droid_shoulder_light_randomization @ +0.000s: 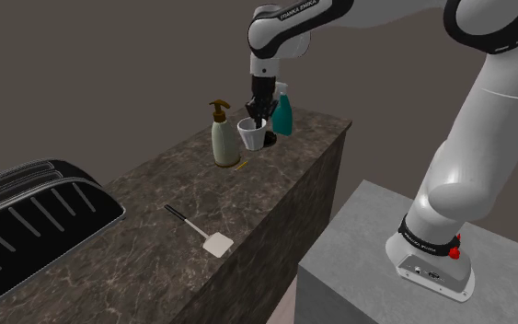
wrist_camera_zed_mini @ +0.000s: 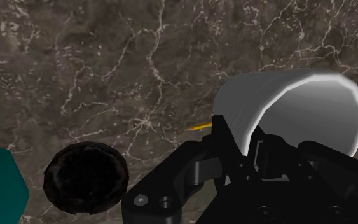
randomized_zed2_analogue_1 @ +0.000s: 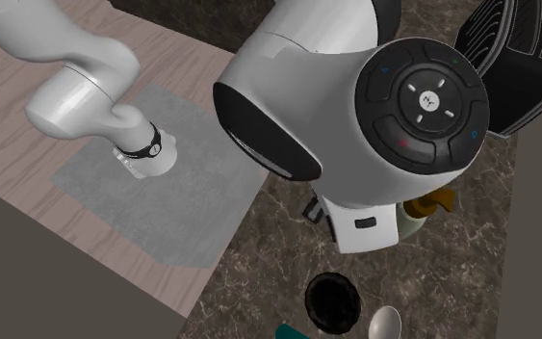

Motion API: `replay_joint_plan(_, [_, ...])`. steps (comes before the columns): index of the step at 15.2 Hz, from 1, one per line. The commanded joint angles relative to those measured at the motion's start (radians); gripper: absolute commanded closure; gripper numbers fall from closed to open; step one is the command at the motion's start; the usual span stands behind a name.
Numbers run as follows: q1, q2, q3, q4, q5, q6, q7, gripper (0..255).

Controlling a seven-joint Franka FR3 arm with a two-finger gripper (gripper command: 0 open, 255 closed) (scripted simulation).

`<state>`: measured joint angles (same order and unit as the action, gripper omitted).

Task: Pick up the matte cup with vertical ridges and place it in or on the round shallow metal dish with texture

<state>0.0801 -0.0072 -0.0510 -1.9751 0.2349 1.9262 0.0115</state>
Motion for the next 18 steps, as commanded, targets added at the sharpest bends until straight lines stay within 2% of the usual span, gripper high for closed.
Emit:
replay_joint_plan(1, [-0.016,0.031,-0.016,0.049,-0.001,-0.024,-0.027,255])
replay_joint_plan(10, [-0.119,0.261,-0.091,0.389,0.014,-0.173,-0.175,255])
replay_joint_plan(14, [-0.176,0.394,-0.111,0.597,0.030,-0.263,-0.228,255])
replay_joint_plan(17, [-0.229,0.522,-0.119,0.806,0.046,-0.353,-0.259,255])
replay_joint_plan(18, [-0.228,0.520,-0.118,0.789,0.046,-0.338,-0.262,255])
